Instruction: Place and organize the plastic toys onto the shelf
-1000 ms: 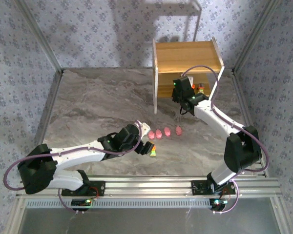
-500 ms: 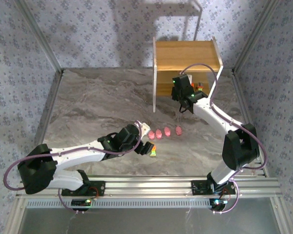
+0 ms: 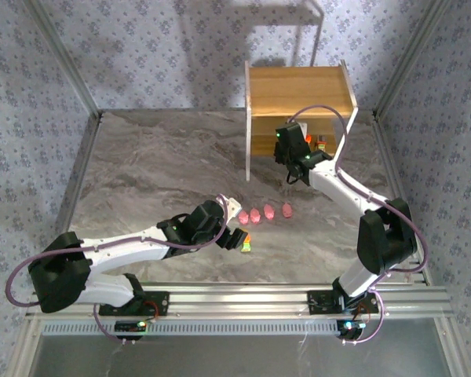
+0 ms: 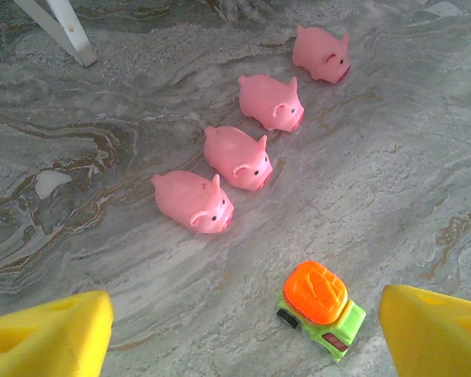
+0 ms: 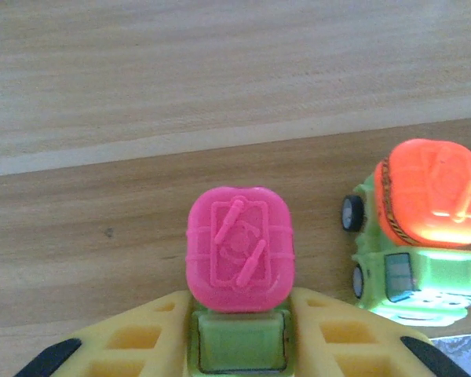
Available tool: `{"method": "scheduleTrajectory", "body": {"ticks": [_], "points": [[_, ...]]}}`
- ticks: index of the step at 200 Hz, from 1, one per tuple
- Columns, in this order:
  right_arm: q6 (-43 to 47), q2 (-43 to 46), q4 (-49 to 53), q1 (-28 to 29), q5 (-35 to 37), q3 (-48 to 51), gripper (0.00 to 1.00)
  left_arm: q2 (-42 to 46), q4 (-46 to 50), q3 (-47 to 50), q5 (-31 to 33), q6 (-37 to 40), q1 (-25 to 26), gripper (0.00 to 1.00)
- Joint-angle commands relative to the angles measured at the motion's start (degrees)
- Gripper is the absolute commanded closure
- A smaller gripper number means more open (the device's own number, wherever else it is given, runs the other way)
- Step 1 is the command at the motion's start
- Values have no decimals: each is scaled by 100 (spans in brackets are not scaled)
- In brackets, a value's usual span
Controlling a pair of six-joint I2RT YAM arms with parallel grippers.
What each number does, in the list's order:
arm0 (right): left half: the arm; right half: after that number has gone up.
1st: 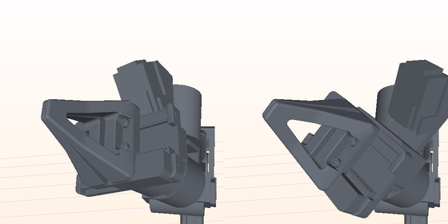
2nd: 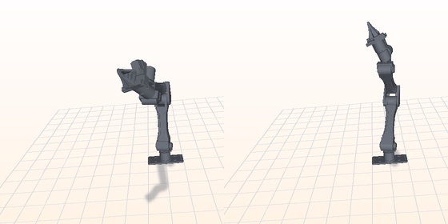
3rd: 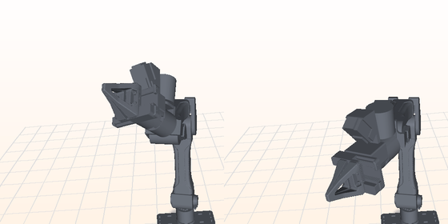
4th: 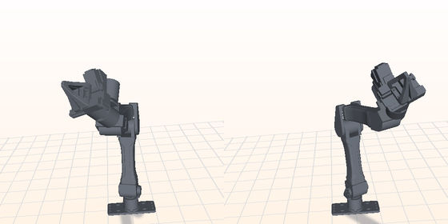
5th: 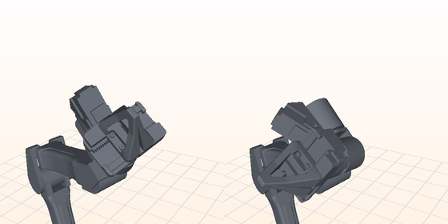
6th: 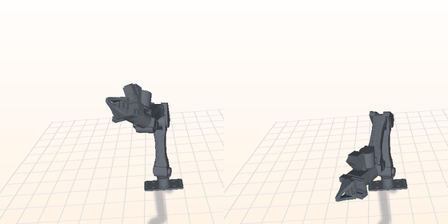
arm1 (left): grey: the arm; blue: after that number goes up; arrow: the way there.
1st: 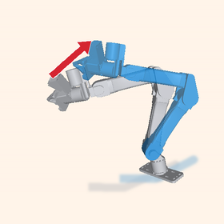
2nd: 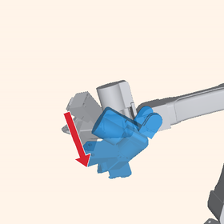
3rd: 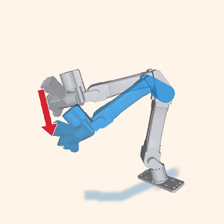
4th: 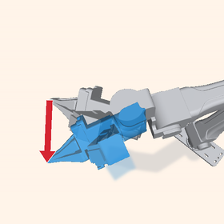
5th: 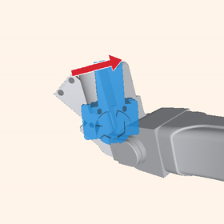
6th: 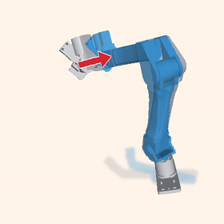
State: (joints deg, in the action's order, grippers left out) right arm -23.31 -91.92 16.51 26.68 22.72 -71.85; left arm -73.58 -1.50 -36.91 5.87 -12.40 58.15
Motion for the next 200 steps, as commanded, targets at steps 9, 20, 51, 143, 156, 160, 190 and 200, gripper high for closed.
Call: {"method": "scheduleTrajectory", "body": {"ticks": [9,20,51,143,156,160,190,200], "points": [[-98,14,-219,56,211,105,69,59,35,-54,80,102,21,12],[-104,-7,-227,66,225,103,68,71,44,-58,78,100,16,12],[-96,-70,-168,66,315,80,68,66,53,-62,73,107,17,12],[-76,-228,-118,40,310,41,64,65,62,-62,75,97,12,12],[-68,-213,-121,40,308,53,63,63,70,-62,90,97,12,12],[-69,-205,-129,39,310,62,62,64,71,-62,89,98,18,12],[-52,-136,-111,47,328,75,58,74,71,-69,77,93,16,12],[-44,-112,-104,48,330,75,57,79,79,-71,73,98,17,12]]}}
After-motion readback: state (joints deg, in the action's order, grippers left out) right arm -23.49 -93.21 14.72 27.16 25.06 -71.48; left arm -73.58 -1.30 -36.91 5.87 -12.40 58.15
